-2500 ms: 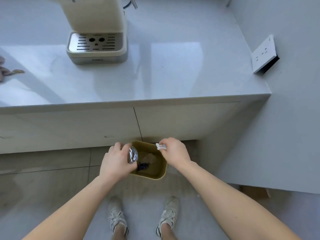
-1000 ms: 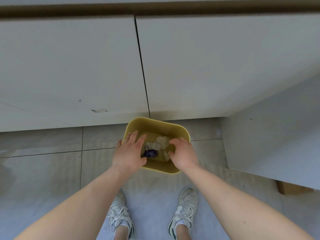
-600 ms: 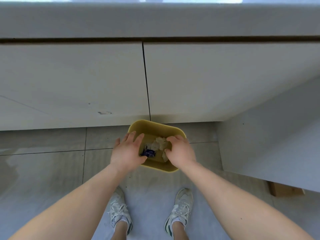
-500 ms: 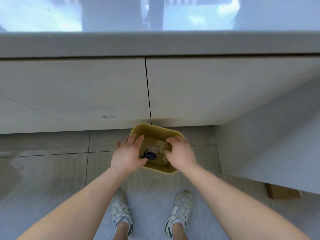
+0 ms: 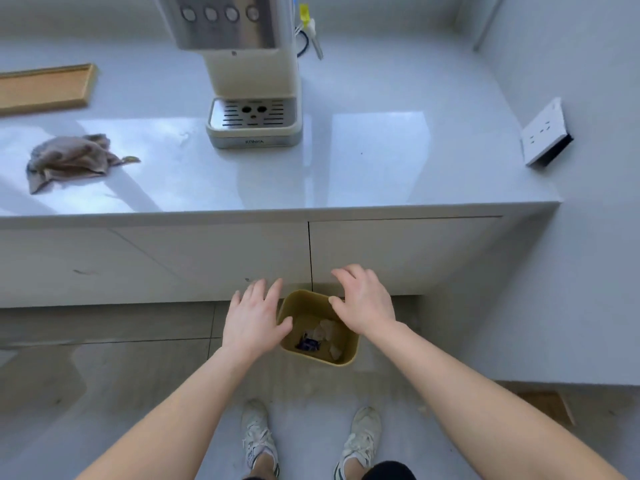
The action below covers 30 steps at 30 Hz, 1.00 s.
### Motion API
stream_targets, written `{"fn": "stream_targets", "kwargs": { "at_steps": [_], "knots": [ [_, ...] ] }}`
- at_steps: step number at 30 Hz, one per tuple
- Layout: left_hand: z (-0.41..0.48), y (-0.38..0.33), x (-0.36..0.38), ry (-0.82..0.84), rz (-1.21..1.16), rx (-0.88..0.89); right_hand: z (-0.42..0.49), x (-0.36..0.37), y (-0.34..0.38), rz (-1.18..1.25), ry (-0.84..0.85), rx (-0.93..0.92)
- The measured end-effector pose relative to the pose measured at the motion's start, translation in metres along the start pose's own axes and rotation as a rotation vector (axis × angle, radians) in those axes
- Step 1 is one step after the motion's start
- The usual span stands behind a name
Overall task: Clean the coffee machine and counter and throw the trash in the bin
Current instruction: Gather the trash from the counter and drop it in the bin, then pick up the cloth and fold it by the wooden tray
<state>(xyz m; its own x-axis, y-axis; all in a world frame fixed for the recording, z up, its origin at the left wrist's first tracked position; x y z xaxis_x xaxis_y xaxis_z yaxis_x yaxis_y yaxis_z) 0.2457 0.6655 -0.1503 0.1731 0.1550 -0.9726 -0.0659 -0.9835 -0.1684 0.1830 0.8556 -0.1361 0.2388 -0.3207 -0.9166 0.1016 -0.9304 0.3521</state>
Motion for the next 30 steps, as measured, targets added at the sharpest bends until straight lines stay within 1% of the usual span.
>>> {"fn": "stream_targets", "kwargs": {
  "at_steps": [6, 10, 14, 20, 26, 30],
  "knots": [
    [0.006, -0.011, -0.063, -0.075, -0.014, 0.025, 0.006, -0.064, 0.021, 0.004, -0.047, -0.028],
    [0.009, -0.006, -0.099, -0.118, -0.019, 0.022, 0.006, -0.09, 0.033, -0.055, -0.028, -0.064],
    [0.009, 0.006, -0.142, -0.179, 0.025, -0.001, 0.009, -0.114, 0.057, -0.13, -0.013, -0.143],
    [0.006, 0.027, -0.207, -0.258, 0.079, -0.077, 0.028, -0.161, 0.102, -0.15, -0.062, -0.215],
    [-0.003, 0.059, -0.253, -0.314, 0.09, -0.173, 0.046, -0.193, 0.148, -0.158, -0.102, -0.266],
    [-0.009, 0.083, -0.278, -0.377, 0.073, -0.218, 0.051, -0.208, 0.187, -0.145, -0.133, -0.343]
  ]
}}
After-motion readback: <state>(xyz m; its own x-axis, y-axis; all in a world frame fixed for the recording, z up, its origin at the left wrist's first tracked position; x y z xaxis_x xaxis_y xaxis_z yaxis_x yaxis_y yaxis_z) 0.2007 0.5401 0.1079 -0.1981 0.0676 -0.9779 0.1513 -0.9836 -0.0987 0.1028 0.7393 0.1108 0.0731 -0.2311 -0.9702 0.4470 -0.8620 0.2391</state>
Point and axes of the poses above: each hand's wrist, its own z-axis towards the middle knuckle, its own x-axis out of the palm, y = z × x, the point moved 9 cm from there along z, towards the middle knuckle, and after that the axes turned 9 degrees about x, right-handed, at the moved point
